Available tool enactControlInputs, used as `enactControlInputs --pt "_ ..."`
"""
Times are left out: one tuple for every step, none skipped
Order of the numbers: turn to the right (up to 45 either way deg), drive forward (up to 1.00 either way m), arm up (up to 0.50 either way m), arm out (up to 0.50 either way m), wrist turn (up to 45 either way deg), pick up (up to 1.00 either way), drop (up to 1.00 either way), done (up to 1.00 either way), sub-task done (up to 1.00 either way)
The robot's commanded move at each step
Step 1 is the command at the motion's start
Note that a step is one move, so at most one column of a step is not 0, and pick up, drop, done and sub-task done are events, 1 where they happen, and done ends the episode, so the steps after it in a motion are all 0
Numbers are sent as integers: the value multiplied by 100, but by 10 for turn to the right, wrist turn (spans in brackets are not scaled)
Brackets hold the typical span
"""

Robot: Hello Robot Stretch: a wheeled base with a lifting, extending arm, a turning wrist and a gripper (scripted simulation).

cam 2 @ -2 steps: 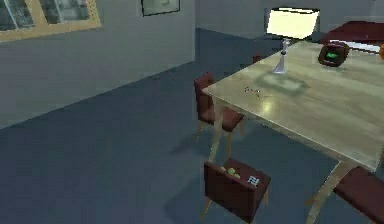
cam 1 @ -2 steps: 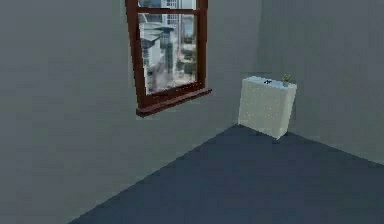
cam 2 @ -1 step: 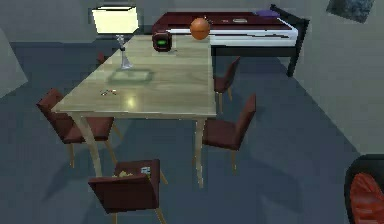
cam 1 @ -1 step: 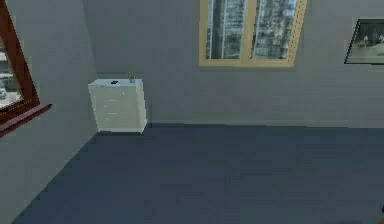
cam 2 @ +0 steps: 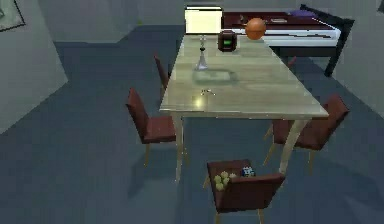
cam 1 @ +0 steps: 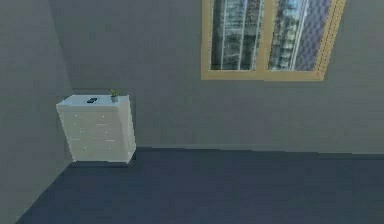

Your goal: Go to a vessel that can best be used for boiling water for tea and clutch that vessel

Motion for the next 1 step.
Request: enactControlInputs --pt "450 0 0 0 0 0 0 0 0"
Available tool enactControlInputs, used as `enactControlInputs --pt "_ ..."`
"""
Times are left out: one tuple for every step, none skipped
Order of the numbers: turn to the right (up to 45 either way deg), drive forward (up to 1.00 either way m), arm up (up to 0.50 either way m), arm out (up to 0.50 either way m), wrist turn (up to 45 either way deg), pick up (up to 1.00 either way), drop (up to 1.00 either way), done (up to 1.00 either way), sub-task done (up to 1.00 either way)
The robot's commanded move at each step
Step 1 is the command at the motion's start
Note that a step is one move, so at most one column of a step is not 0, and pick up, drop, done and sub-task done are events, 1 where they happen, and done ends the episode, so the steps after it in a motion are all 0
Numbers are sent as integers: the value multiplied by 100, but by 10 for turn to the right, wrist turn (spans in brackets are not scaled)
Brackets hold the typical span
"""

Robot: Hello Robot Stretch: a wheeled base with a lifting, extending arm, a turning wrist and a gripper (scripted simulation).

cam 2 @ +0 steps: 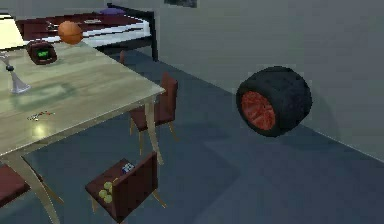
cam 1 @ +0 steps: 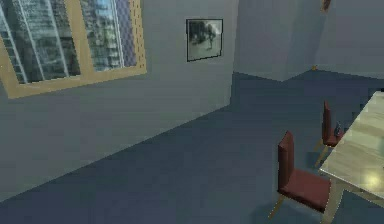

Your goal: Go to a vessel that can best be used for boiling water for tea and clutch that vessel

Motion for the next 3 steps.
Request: enactControlInputs --pt "30 0 0 0 0 0 0 0 0" --pt "0 100 0 0 0 0 0 0 0" --pt "60 0 0 0 0 0 0 0 0"
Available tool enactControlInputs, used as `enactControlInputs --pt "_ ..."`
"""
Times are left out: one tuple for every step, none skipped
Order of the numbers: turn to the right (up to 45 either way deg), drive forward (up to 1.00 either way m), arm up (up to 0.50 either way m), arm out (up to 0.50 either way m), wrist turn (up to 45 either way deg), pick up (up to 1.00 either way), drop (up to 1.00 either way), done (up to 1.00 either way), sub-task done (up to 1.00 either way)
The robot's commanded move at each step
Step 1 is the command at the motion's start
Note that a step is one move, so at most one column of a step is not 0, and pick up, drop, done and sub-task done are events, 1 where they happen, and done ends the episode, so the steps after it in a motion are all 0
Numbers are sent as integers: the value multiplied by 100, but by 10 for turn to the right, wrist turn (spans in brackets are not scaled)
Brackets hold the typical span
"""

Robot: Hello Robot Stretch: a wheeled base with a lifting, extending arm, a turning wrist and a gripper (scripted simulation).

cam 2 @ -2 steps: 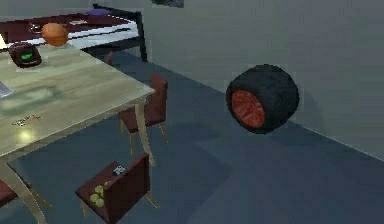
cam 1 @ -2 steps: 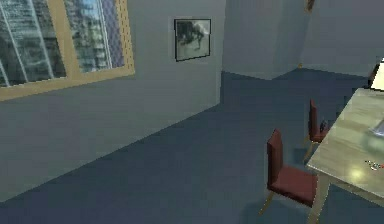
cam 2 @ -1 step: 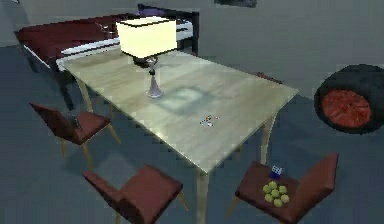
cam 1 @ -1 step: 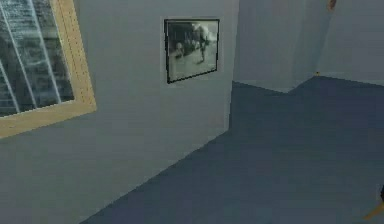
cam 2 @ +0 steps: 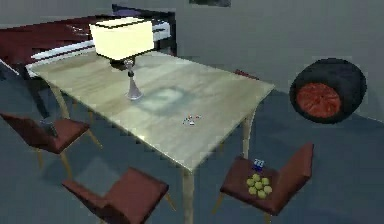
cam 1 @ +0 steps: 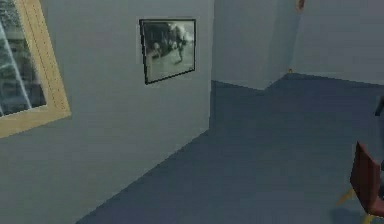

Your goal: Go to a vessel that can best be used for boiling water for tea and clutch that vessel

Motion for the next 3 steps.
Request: enactControlInputs --pt "0 35 0 0 0 0 0 0 0" --pt "-360 0 0 0 0 0 0 0 0" --pt "0 50 0 0 0 0 0 0 0"
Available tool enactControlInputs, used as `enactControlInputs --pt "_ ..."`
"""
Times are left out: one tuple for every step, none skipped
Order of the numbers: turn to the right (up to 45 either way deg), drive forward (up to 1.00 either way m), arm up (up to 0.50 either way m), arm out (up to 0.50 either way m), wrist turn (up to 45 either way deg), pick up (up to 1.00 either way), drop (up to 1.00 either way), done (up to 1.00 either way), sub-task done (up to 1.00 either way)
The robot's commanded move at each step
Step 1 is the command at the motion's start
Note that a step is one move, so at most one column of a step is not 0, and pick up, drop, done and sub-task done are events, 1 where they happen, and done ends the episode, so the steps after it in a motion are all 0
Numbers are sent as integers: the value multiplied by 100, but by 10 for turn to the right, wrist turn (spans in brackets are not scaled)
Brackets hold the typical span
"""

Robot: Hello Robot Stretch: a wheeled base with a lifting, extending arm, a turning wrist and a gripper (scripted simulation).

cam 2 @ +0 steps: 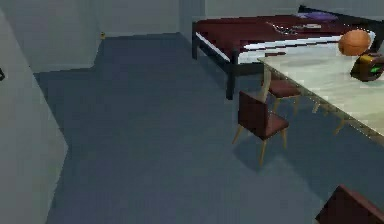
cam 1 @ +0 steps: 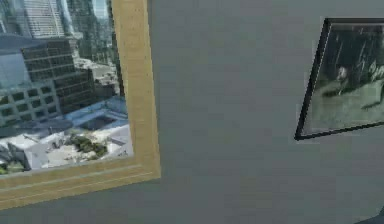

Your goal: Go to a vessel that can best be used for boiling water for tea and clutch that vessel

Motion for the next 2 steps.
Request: enactControlInputs --pt "450 0 0 0 0 0 0 0 0" --pt "270 0 0 0 0 0 0 0 0"
